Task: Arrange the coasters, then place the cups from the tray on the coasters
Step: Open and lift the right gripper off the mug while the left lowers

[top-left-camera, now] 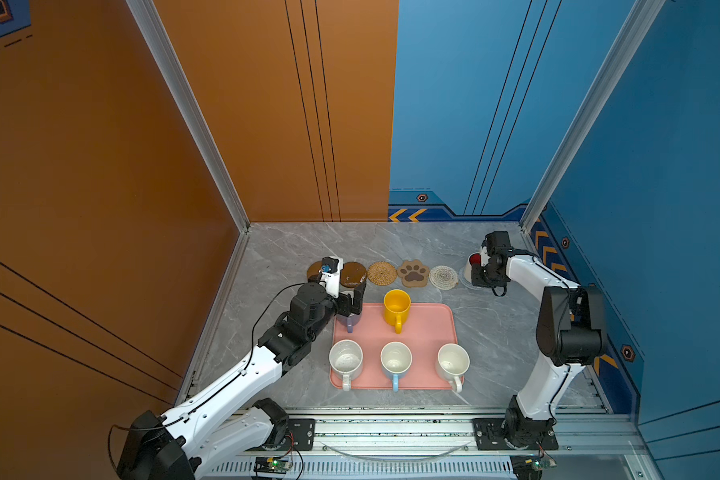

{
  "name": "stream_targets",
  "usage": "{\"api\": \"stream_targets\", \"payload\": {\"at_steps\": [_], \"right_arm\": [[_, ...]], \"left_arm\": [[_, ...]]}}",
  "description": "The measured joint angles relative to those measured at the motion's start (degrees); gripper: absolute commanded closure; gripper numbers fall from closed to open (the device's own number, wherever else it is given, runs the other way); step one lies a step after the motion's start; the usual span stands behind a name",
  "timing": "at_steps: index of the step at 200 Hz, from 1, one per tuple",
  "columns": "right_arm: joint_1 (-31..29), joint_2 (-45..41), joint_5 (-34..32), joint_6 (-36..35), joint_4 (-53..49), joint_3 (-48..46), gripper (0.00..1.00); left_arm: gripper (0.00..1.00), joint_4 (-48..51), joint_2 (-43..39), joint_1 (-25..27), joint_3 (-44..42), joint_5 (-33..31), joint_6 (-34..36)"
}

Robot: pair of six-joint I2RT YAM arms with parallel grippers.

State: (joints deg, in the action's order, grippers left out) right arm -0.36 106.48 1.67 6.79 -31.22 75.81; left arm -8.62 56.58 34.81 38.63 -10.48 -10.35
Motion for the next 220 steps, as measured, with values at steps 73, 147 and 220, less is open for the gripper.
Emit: {"api": "stream_targets", "payload": {"at_steps": [73, 147, 220], "right_arm": [[0.0, 1.2, 0.1, 0.0, 0.4, 0.7, 1.0], [0.0, 1.2, 0.1, 0.0, 0.4, 0.7, 1.0], [0.0, 1.0, 0.0, 0.6, 0.5, 0.6, 0.67]], "left_arm": [[0.01, 0.0, 0.0, 0.0, 0.0, 0.0, 0.0], [0.01, 0.0, -0.9, 0.0, -0.1, 0.0, 0.0], [0.01, 0.0, -1.6, -0.1, -0.5, 0.0, 0.0]]}}
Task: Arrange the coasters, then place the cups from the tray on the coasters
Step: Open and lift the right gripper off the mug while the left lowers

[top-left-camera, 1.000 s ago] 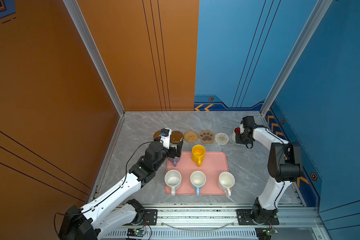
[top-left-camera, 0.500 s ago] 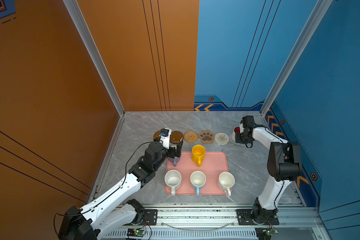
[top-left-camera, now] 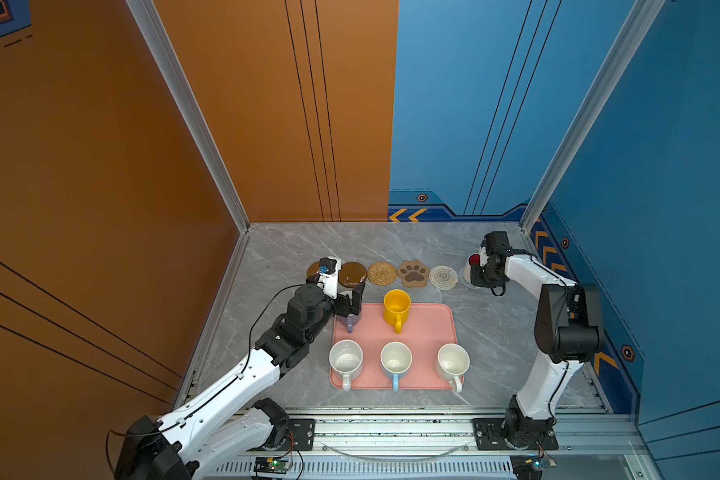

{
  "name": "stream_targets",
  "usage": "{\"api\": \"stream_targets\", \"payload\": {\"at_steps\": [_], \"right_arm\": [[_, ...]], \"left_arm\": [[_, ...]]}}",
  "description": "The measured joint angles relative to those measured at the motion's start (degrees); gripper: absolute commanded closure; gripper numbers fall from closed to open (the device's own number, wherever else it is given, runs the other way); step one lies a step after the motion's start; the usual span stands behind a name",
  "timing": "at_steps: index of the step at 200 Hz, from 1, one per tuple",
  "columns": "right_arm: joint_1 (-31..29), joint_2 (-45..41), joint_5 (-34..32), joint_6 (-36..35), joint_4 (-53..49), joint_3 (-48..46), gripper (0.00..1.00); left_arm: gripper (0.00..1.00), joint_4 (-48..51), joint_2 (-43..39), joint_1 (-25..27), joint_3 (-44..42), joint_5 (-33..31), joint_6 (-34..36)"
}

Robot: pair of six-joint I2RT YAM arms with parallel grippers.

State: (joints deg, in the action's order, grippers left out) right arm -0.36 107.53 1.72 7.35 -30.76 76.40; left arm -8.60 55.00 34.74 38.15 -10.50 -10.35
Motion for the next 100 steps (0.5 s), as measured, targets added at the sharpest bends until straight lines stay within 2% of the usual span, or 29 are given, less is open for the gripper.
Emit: {"api": "stream_targets", "payload": {"at_steps": [23, 56, 78, 100], "right_arm": [[0.0, -0.7, 0.0, 0.2, 0.4, -0.4, 0.59], [0.0, -3.0, 0.0, 0.5, 0.3, -0.8, 0.42], [0.0, -6.1, -0.5, 1.4, 0.2, -1.4, 0.37], [-0.5, -10.5, -2.2, 2.2, -0.2, -2.1, 0.37]], "left_arm": [[0.01, 0.0, -0.2, 0.0, -0.2, 0.0, 0.0], [0.01, 0.2, -1.0, -0.1, -0.6, 0.0, 0.0], [0.01, 0.2, -2.2, -0.3, -0.8, 0.0, 0.0], [0.01, 0.3, -3.3, -0.3, -1.4, -0.1, 0.0]]}}
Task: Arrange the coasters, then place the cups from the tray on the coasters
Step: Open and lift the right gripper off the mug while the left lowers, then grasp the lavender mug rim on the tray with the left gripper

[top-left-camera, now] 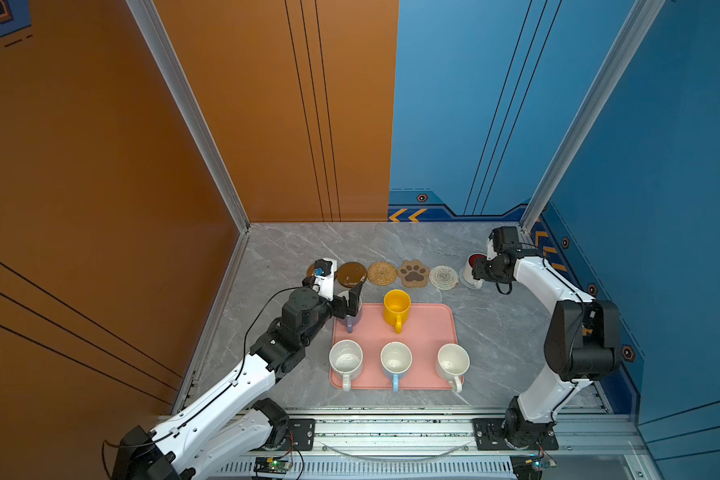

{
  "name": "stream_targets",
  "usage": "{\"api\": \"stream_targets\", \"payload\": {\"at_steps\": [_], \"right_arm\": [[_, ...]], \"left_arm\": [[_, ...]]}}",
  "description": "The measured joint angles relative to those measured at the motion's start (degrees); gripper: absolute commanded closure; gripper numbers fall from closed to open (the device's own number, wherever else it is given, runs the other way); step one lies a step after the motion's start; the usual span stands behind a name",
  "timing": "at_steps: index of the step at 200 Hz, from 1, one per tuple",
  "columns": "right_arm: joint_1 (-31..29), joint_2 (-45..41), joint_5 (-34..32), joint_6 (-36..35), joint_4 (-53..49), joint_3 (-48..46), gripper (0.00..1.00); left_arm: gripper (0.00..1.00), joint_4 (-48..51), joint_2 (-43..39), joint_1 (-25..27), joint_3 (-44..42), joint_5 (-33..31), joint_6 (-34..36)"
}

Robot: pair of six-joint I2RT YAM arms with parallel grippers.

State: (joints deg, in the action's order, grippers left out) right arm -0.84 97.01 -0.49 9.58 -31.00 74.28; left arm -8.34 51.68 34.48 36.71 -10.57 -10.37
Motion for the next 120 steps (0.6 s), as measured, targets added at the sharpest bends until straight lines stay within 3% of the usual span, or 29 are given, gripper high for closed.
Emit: {"api": "stream_targets", "payload": {"at_steps": [25, 53, 79, 120], "right_arm": [[-3.1, -6.5, -4.7, 1.8, -0.6, -1.0, 0.36], [-12.4, -14.5, -12.1, 4.8, -0.2, -2.9, 0.33], [-22.3, -20.9, -17.9, 8.7, 3.3, -5.9, 0.32], [-30.6, -24.8, -25.7, 15.1, 9.7, -9.5, 0.32]], "left_arm": [[0.0, 0.7, -0.1, 0.0, -0.1, 0.0, -0.1], [0.03, 3.6, 1.0, -0.1, 0.8, -0.2, -0.7], [0.07, 10.1, 4.1, -0.1, 4.9, -0.9, -1.7], [0.13, 23.6, 8.9, 0.1, 13.5, -3.1, -4.6]]}}
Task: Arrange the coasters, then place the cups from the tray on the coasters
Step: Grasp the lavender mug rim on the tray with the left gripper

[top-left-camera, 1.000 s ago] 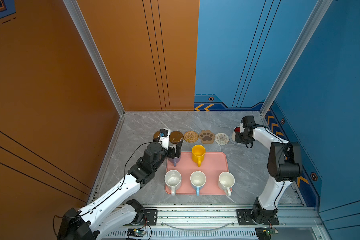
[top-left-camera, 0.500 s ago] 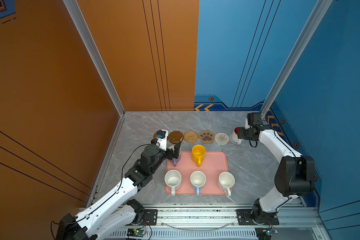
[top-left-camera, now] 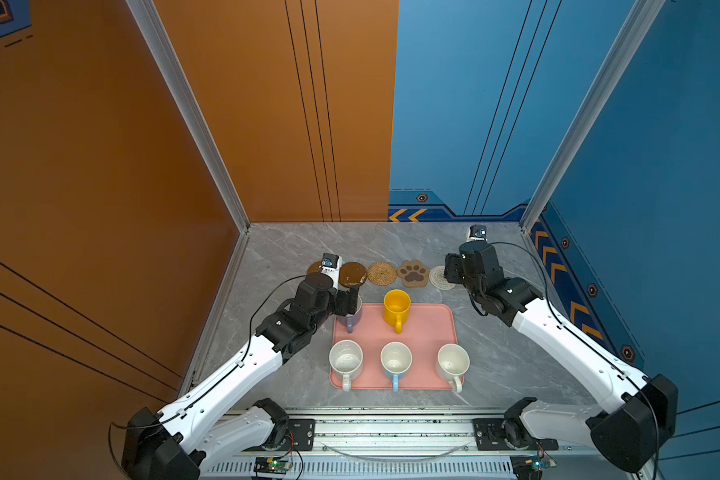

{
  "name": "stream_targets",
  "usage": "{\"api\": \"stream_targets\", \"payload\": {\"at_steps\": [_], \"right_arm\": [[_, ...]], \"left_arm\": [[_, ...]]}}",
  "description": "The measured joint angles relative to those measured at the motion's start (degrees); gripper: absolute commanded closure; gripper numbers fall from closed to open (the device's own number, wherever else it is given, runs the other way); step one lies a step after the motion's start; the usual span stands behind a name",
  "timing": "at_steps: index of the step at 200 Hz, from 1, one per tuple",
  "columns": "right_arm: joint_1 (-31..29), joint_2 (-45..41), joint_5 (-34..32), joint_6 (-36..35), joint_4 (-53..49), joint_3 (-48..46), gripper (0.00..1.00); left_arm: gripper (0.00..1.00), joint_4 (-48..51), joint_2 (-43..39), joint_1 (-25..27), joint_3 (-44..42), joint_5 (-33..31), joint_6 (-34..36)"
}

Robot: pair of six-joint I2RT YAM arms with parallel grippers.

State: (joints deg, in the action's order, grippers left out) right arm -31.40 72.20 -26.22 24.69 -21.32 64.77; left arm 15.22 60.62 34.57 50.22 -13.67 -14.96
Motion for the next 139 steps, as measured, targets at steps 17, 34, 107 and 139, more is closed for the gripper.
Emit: {"api": "stream_targets", "payload": {"at_steps": [17, 34, 107, 139], "right_arm": [[-2.8, -0.3, -3.4, 2.1, 2.6, -1.7, 0.33], [-4.9, -0.8, -5.4, 3.1, 5.2, -4.3, 0.33], [-2.3, -1.0, -3.3, 6.5, 12.3, -10.8, 0.3], [0.1, -1.0, 0.1, 7.8, 13.9, -12.3, 0.3]], "left_arm": [[0.12, 5.5, 1.7, 0.7, 2.8, -0.8, -1.5], [0.18, 10.6, 3.0, 1.6, 4.6, -1.2, -3.6], [0.23, 22.8, 6.5, 5.7, 4.9, -1.1, -13.9], [0.25, 23.6, 6.8, 6.6, 4.9, -1.1, -17.0]]}}
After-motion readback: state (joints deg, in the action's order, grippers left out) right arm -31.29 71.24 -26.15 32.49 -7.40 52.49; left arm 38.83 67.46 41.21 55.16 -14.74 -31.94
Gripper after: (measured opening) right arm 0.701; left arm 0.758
